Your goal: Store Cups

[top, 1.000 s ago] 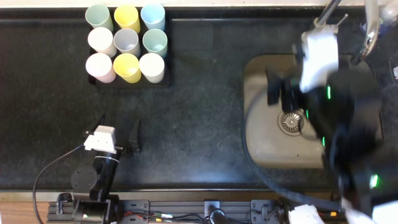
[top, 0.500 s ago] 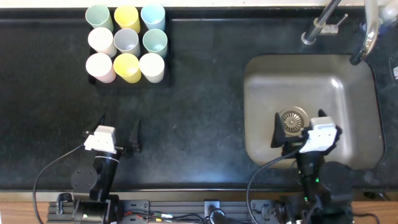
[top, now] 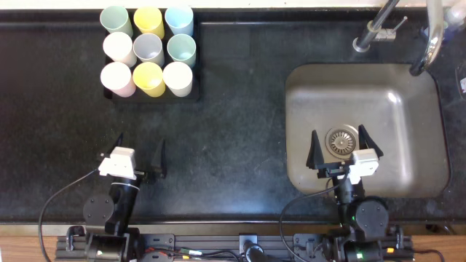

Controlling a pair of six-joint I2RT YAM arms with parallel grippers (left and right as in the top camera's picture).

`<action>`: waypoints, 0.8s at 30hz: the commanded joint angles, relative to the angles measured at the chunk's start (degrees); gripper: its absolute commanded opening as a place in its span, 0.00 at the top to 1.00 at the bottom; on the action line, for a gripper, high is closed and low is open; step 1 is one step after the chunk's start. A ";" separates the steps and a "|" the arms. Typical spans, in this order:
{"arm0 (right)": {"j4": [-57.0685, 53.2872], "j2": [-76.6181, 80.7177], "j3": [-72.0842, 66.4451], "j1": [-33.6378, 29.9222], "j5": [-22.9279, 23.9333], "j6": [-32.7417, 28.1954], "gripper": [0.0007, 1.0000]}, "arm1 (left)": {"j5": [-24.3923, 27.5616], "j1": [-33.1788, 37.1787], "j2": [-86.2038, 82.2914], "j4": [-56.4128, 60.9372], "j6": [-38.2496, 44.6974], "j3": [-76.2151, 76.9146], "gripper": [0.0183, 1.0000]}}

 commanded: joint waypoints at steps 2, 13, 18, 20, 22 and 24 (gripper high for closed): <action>-1.66 -0.66 -2.14 -0.33 0.09 0.24 0.00 | -0.09 0.48 -0.57 -0.26 1.05 -0.04 0.00; -4.22 -0.59 -2.14 -0.33 0.07 0.24 0.00 | -0.09 0.48 -0.57 -0.28 1.05 -0.04 0.00; -4.22 -0.59 -2.14 -0.33 0.07 0.24 0.00 | -0.09 0.48 -0.57 -0.28 1.05 -0.04 0.00; -4.22 -0.59 -2.14 -0.33 0.07 0.24 0.00 | -0.09 0.48 -0.57 -0.28 1.05 -0.04 0.00; -4.22 -0.59 -2.14 -0.33 0.07 0.24 0.00 | -0.09 0.48 -0.57 -0.26 1.05 -0.04 0.00; -4.22 -0.59 -2.14 -0.33 0.07 0.24 0.00 | -0.09 0.48 -0.57 -0.26 1.05 -0.04 0.00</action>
